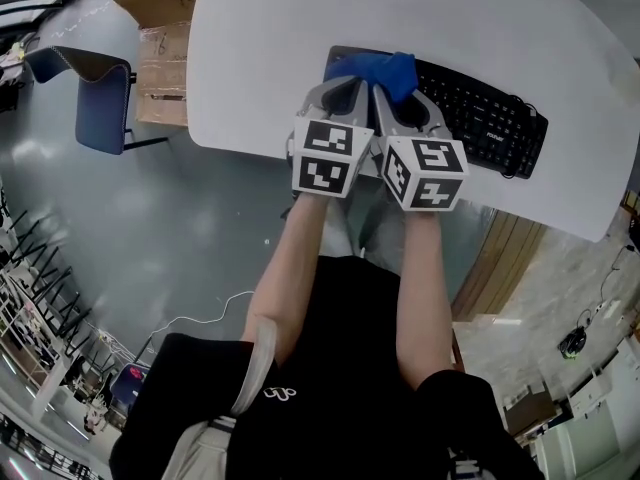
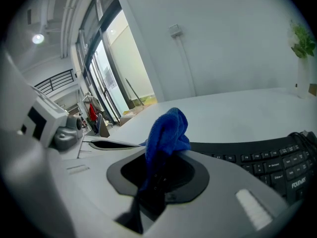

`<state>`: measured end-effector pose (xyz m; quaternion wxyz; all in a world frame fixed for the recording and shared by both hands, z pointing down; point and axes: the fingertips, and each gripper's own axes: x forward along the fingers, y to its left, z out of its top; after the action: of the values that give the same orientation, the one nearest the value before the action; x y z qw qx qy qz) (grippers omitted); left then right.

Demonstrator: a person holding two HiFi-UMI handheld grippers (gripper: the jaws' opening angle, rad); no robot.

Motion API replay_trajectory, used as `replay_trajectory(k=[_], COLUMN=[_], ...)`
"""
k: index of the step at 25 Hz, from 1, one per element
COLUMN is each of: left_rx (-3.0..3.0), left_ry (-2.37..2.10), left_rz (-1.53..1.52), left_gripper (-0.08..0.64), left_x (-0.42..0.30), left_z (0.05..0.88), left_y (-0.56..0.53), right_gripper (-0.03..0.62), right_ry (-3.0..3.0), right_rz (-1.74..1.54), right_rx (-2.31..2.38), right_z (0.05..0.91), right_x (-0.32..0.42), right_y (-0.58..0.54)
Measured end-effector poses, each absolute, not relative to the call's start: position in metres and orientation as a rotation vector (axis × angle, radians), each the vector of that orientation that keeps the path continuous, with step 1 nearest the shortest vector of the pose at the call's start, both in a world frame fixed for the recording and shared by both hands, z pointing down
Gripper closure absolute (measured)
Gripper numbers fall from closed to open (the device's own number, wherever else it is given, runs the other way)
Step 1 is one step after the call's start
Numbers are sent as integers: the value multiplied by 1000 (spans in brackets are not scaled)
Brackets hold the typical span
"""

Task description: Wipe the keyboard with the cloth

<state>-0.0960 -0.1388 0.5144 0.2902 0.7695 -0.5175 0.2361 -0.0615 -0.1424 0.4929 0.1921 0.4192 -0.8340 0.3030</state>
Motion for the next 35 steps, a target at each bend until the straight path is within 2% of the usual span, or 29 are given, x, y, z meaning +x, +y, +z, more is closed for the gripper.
replay_trajectory(k=[35], left_rx=[2097], left_ry=[-1297], left_rz=[715], left_gripper=[563], left_x=[1], left_z=[518], left_y=[-149], right_gripper=[511], right_ry=[-2300], right_rz=[901], right_rx=[1248], right_z=[498], right_x=[34], right_y=[-151])
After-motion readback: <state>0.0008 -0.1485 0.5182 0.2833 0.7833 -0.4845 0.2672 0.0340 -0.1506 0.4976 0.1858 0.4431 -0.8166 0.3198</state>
